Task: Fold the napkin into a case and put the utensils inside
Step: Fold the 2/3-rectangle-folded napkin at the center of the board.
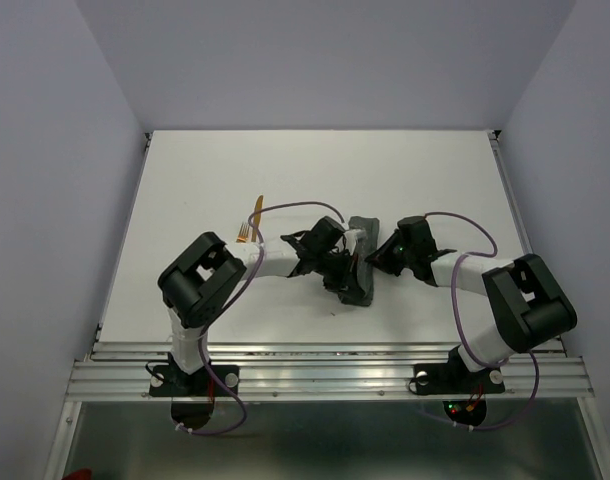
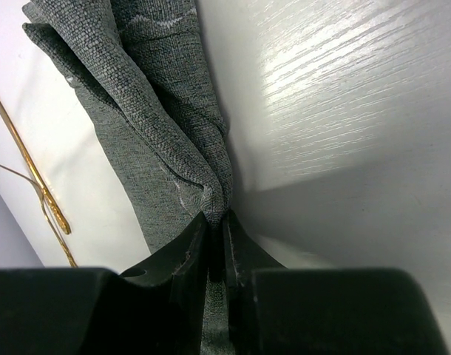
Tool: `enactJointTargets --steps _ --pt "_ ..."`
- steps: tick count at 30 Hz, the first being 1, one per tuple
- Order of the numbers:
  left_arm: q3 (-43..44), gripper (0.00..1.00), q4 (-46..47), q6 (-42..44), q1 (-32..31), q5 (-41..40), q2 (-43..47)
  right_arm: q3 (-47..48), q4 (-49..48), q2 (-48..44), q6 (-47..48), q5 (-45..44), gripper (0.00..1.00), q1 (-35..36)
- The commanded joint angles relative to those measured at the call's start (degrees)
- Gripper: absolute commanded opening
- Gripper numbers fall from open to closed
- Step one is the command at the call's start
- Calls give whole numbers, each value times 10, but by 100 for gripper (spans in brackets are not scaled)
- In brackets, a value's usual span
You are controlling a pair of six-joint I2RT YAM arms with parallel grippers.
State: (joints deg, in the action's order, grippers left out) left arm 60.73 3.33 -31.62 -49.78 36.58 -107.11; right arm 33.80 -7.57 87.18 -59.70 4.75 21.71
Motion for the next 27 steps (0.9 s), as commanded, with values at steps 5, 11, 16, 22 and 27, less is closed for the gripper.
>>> enactJointTargets --steps 5,11,16,22,27 --pt "10 0 -65 59 7 -5 142 7 18 1 14 -15 18 1" --pt "-22 0 -25 17 57 -26 156 12 17 4 19 -13 18 1" --pt "-4 0 -18 -6 69 -56 77 13 17 5 19 -12 18 1" --pt "-2 0 27 -15 46 -30 34 15 18 12 21 -12 18 1" --pt "-4 0 57 -25 43 0 -16 17 17 12 23 -11 20 1"
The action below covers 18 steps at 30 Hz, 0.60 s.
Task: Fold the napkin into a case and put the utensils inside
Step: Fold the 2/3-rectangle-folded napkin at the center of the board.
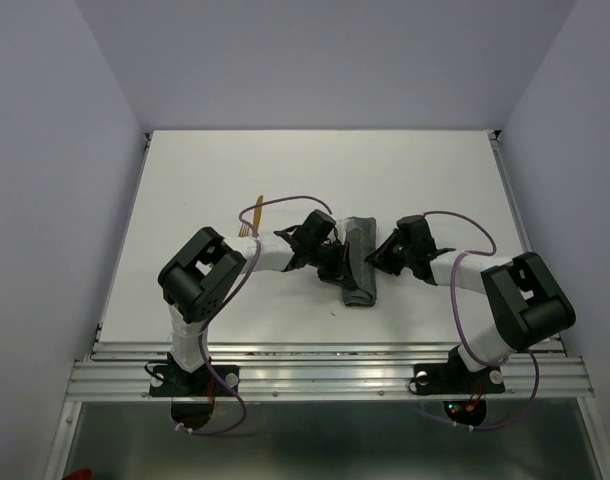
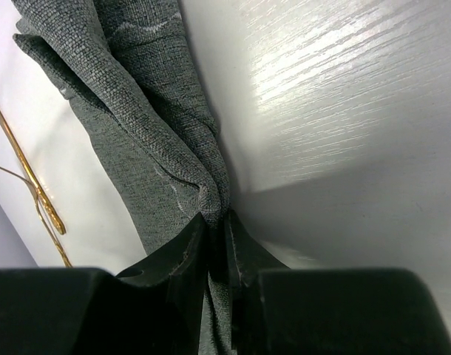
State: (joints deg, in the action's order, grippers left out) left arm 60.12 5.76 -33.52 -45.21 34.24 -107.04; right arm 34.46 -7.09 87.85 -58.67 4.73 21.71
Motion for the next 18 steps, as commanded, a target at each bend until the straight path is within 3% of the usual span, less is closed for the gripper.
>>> enactJointTargets --steps 1,5,8,9,10,12,18 --pt "2 0 29 -1 -2 20 -19 9 13 2 15 -10 21 1" --pt "-1 0 13 13 -3 -2 -18 14 37 -17 27 -11 30 1" --pt "2 0 10 15 -2 -7 -16 26 69 -42 45 -16 53 1" --pt "2 0 9 14 -3 -8 -17 29 78 -48 51 -21 65 1" --pt "2 0 9 14 -3 -8 -18 32 106 -53 66 -22 70 1" --pt "4 0 8 14 -3 -8 -19 43 124 -65 85 -16 76 1" --pt "9 0 2 18 -3 -14 -11 2 127 -104 108 38 74 6"
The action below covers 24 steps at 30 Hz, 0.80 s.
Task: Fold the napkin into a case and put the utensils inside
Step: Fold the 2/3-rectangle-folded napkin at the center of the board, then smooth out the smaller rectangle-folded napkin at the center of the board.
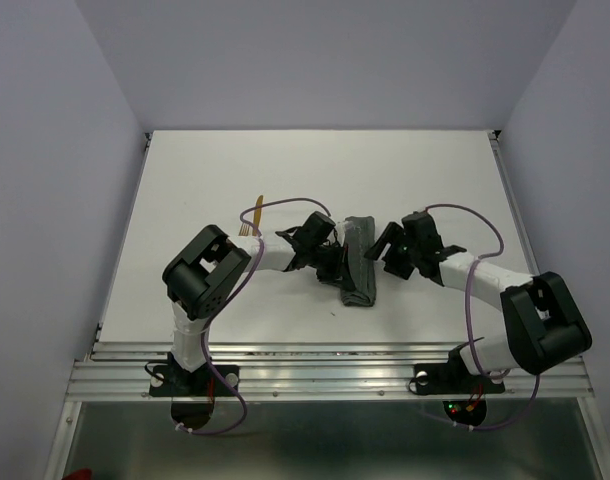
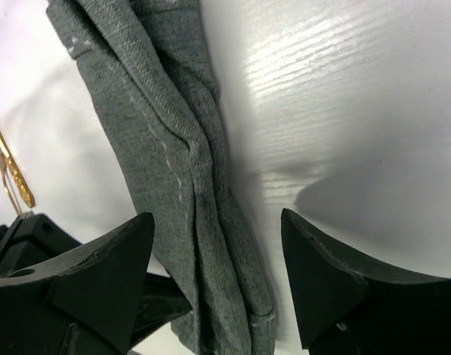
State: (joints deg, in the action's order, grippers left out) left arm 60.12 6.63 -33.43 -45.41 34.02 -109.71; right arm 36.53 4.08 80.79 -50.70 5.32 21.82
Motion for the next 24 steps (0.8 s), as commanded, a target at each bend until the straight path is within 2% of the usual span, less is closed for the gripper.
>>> enactJointTargets --steps 1,5,6,11,15,18,24 --pt "10 0 -7 17 -1 -11 18 -27 9 -37 24 36 73 10" --pt "16 0 -8 17 -1 -16 24 -70 -22 -42 19 50 63 16" --pt "16 0 -8 17 -2 -18 25 -82 -31 -38 18 55 57 16" --pt "29 0 -11 20 -4 -20 20 -98 -97 -6 10 95 48 16" --pt "35 0 -26 25 -4 -28 33 -105 -110 9 -5 87 27 16" --pt "45 0 -52 35 -4 -37 53 -110 -115 12 -12 81 18 16" --pt "75 0 -82 57 6 -67 63 -124 -141 18 -26 93 11 21"
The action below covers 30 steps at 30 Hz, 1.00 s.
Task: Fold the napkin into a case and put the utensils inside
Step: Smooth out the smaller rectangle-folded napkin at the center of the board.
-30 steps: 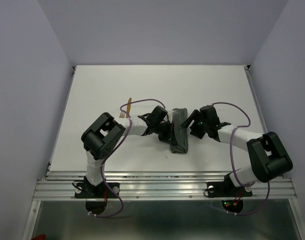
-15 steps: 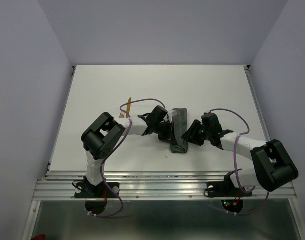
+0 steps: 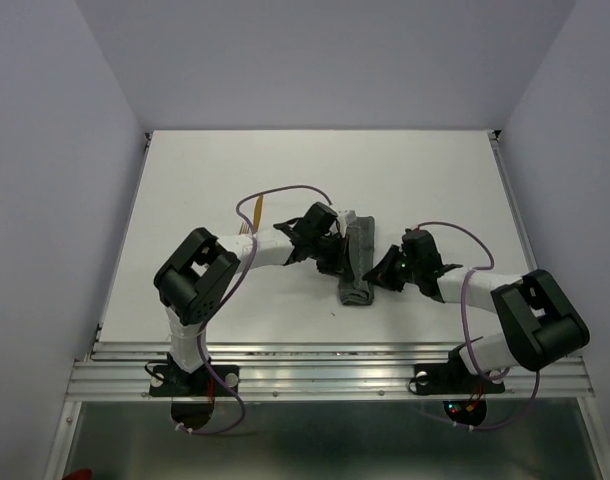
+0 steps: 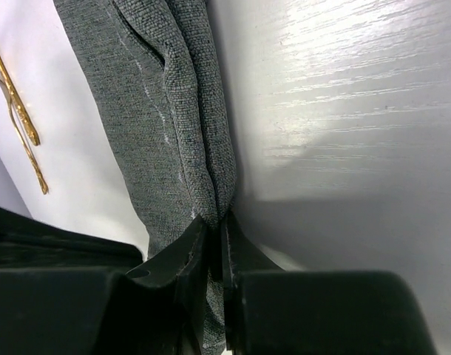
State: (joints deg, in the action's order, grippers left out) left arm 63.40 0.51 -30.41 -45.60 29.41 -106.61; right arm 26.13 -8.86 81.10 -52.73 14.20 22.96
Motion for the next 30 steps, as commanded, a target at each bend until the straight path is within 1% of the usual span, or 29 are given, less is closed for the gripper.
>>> enactJointTargets --steps 1,6,10,15,18,21,26,30 --pt "50 0 -26 29 12 -19 26 -21 -15 15 -11 4 10 9" --pt "104 0 -17 15 27 -25 -1 -45 -41 13 -58 -15 1 30" --pt "173 0 -20 -2 41 -34 -50 -54 -57 15 -91 -31 1 44" --pt "256 0 -26 -2 46 -30 -111 -48 -55 27 -89 -35 1 49" --pt "304 0 -59 3 46 -44 -141 -47 -54 28 -89 -36 1 49" --pt "321 0 -75 11 46 -58 -167 -45 -49 28 -89 -37 1 49" --pt "316 0 -61 19 46 -70 -166 -47 -44 29 -88 -37 1 49" --pt "348 0 -61 26 46 -70 -212 -48 -44 28 -89 -37 1 49"
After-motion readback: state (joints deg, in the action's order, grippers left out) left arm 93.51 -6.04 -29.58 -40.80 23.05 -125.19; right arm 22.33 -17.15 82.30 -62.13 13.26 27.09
